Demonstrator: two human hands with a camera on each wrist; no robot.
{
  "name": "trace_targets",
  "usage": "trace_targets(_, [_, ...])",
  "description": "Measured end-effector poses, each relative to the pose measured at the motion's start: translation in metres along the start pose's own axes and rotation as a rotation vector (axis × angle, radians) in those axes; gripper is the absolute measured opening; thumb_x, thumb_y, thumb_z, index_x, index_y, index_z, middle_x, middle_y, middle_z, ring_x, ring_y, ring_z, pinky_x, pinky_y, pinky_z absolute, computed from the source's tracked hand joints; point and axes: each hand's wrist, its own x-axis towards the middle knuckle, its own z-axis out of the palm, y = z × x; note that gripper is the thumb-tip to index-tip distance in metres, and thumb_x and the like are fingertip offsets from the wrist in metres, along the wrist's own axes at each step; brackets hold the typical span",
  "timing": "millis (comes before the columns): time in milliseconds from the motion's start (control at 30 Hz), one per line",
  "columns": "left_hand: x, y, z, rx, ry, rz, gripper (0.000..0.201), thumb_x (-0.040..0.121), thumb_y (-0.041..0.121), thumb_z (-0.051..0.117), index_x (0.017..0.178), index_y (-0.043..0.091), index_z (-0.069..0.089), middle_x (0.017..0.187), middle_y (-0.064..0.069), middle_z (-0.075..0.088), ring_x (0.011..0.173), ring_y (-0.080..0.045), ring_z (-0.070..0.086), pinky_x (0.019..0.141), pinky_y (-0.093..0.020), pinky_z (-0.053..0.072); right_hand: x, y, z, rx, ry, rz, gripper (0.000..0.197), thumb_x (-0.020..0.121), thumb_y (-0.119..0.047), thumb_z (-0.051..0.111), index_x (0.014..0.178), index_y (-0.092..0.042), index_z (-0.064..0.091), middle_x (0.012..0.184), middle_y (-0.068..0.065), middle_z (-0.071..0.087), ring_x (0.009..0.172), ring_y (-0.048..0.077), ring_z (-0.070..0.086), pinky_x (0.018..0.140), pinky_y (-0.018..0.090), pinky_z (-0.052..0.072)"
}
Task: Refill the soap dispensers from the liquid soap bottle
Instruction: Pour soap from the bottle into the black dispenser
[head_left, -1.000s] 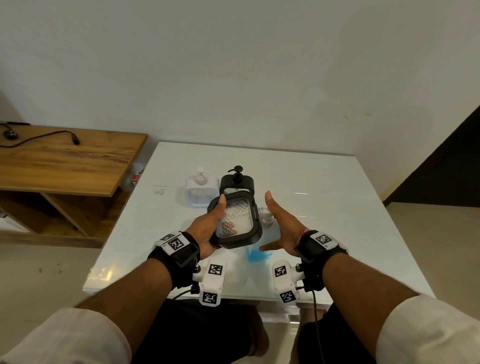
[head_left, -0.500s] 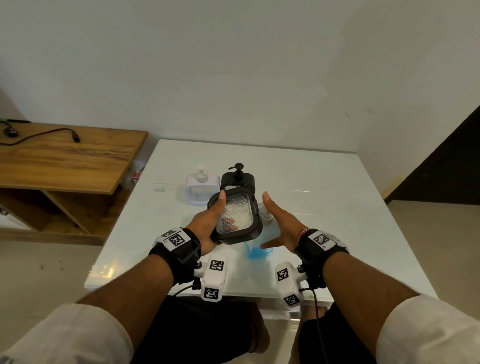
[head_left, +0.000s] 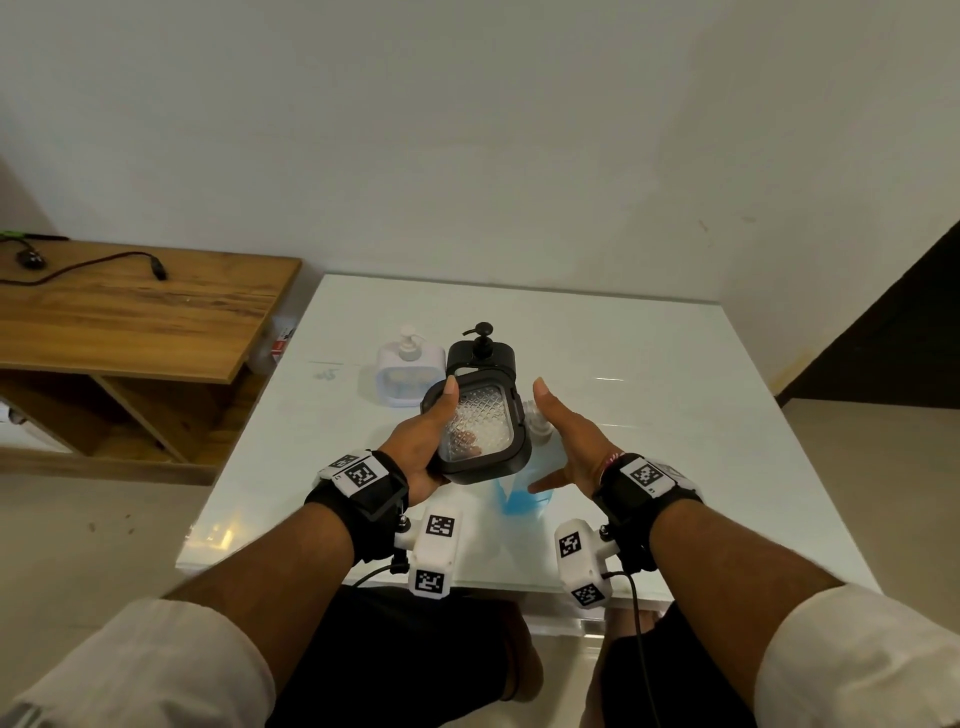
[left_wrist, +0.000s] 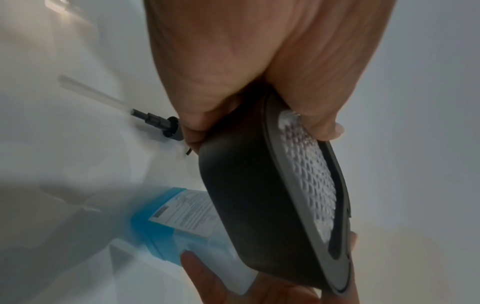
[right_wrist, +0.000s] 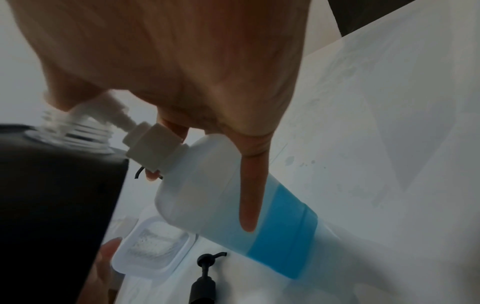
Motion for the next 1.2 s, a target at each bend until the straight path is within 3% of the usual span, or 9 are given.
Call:
trace_targets(133, [0.0, -0.001, 0.001, 0.015, 0.011, -0.006, 0.051, 0.095, 0.054, 0.057, 0.131, 0.018, 0.064, 0.118, -0.008, 0.076, 0.106, -0.026, 0.072, 0.082, -0.04, 0.059, -0.001, -0.002, -0.002, -0.011, 0.037, -0.033, 0.065, 0.084, -0.072, 0.042, 0.113, -0.019, 0.065, 0.109, 0.015, 0.069, 0.098, 0.032, 0.067, 0.077, 0.05, 0.059])
trace_targets(300, [0.001, -0.001, 0.001, 0.005, -0.01, 0.002, 0.04, 0.099, 0.052, 0.054, 0.118, 0.019, 0.067, 0.111, -0.006, 0.078, 0.092, -0.02, 0.076, 0.075, -0.036, 0.06, -0.002, 0.0, -0.001, 0.0, -0.017, 0.024, 0.087, 0.06, -0.088, 0.043, 0.118, -0.027, 0.064, 0.11, 0.012, 0.07, 0.102, 0.032, 0.067, 0.073, 0.046, 0.06])
trace_targets(500, [0.001, -0.001, 0.001, 0.016, 0.013, 0.005, 0.045, 0.096, 0.053, 0.057, 0.123, 0.019, 0.066, 0.119, -0.009, 0.075, 0.109, -0.027, 0.071, 0.091, -0.043, 0.057, -0.004, -0.005, -0.001, 0.031, 0.034, -0.013, 0.063, 0.086, -0.068, 0.047, 0.119, -0.017, 0.065, 0.112, 0.015, 0.069, 0.101, 0.034, 0.066, 0.076, 0.051, 0.059])
trace_targets(567, [0.001, -0.002, 0.002, 0.025, 0.022, 0.006, 0.043, 0.096, 0.053, 0.057, 0.12, 0.019, 0.067, 0.115, -0.008, 0.077, 0.106, -0.026, 0.071, 0.087, -0.042, 0.057, -0.004, -0.004, -0.002, 0.041, 0.019, 0.004, 0.072, 0.08, -0.073, 0.049, 0.122, -0.017, 0.063, 0.115, 0.015, 0.068, 0.103, 0.035, 0.065, 0.075, 0.05, 0.059])
trace_targets(733, [-0.001, -0.001, 0.001, 0.007, 0.014, 0.015, 0.047, 0.095, 0.053, 0.057, 0.125, 0.018, 0.066, 0.117, -0.008, 0.076, 0.106, -0.025, 0.072, 0.085, -0.041, 0.058, -0.004, -0.001, 0.0, 0.012, -0.028, 0.058, 0.106, 0.042, -0.095, 0.053, 0.124, -0.028, 0.061, 0.116, 0.012, 0.068, 0.106, 0.033, 0.065, 0.07, 0.045, 0.06])
trace_targets(933, [-0.001, -0.003, 0.003, 0.004, 0.009, 0.004, 0.04, 0.097, 0.052, 0.056, 0.117, 0.019, 0.068, 0.108, -0.006, 0.078, 0.099, -0.023, 0.074, 0.079, -0.039, 0.058, -0.007, -0.005, -0.001, 0.028, 0.039, 0.001, 0.065, 0.084, -0.07, 0.049, 0.118, -0.017, 0.065, 0.112, 0.015, 0.069, 0.102, 0.035, 0.066, 0.078, 0.055, 0.057])
trace_targets(1000, [-0.001, -0.003, 0.003, 0.006, 0.013, 0.007, 0.04, 0.098, 0.051, 0.056, 0.118, 0.019, 0.067, 0.112, -0.007, 0.078, 0.1, -0.024, 0.073, 0.081, -0.04, 0.058, -0.009, -0.006, 0.0, 0.042, 0.014, 0.019, 0.074, 0.075, -0.077, 0.055, 0.12, -0.018, 0.064, 0.119, 0.015, 0.066, 0.106, 0.036, 0.064, 0.078, 0.055, 0.057])
trace_targets(1100, [-0.003, -0.001, 0.003, 0.006, 0.005, 0.018, 0.043, 0.097, 0.051, 0.056, 0.122, 0.018, 0.067, 0.113, -0.007, 0.078, 0.1, -0.023, 0.074, 0.084, -0.04, 0.058, -0.005, -0.007, -0.002, 0.037, -0.013, 0.094, 0.106, 0.044, -0.091, 0.064, 0.13, -0.028, 0.058, 0.135, 0.012, 0.055, 0.117, 0.038, 0.057, 0.081, 0.058, 0.055])
trace_targets(1200, [-0.005, 0.0, 0.003, 0.015, 0.004, 0.024, 0.049, 0.089, 0.055, 0.061, 0.12, 0.017, 0.067, 0.111, -0.007, 0.078, 0.101, -0.024, 0.074, 0.087, -0.041, 0.058, 0.002, -0.012, -0.006, -0.008, 0.018, 0.116, 0.109, 0.048, -0.088, 0.063, 0.14, -0.032, 0.047, 0.147, 0.006, 0.043, 0.13, 0.039, 0.044, 0.092, 0.065, 0.044])
